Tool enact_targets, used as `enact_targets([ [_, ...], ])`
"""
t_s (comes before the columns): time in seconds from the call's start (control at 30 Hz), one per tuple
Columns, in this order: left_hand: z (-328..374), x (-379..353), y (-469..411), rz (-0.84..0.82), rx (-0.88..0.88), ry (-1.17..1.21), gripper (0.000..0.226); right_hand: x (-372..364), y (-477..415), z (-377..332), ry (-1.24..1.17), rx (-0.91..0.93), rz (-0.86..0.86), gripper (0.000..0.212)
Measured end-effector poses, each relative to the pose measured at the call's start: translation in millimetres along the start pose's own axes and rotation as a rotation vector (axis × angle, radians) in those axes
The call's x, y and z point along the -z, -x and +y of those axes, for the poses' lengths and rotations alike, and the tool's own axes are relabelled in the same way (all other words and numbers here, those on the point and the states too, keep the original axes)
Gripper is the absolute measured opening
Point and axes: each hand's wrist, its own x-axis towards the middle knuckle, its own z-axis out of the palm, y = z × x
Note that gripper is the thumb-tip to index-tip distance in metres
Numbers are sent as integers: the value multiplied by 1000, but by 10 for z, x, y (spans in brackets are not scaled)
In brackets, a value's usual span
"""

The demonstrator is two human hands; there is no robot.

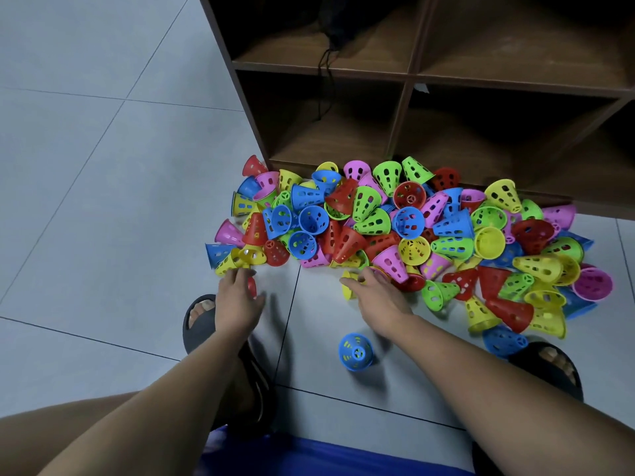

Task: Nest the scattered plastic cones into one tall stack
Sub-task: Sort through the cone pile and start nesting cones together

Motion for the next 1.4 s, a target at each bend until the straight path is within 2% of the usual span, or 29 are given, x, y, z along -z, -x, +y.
enact_targets([
  [0.1,-31,11,-101,7,79,-44,51,74,-59,-6,110,-14,-37,72],
  [0.23,-124,-31,-154,-74,167,-62,58,122,-35,11,189,4,9,55],
  [0.47,-102,-119,-79,-210,100,-82,68,142,93,119,85,-3,88,33],
  [0.53,-48,-164,-1,-262,88,-102,67,155,129,154,-22,-24,123,16],
  [0.57,-19,-189,48,-285,88,-88,64,165,157,168,-110,-41,147,15],
  [0.7,79,-271,208,-286,62,-26,42,229,322,194,-517,-140,208,24],
  [0.77,127,-267,281,-270,53,-8,44,276,438,182,-736,-166,183,28],
  [0.9,343,-125,400,-234,0,53,36,313,636,165,-995,-201,87,35],
  [1.0,577,54,465,-215,-37,99,36,339,780,108,-1202,-250,19,31],
  [1.1,847,246,550,-202,3,237,41,396,952,8,-1399,-270,-76,23],
  [1.2,1090,388,697,-185,62,427,44,354,1085,-74,-1503,-291,-203,26],
  [1.3,1264,454,877,-230,153,747,43,240,1175,-132,-1477,-305,-282,28],
  [1.4,1366,453,1061,-320,253,941,42,126,1239,-161,-1415,-351,-285,29],
])
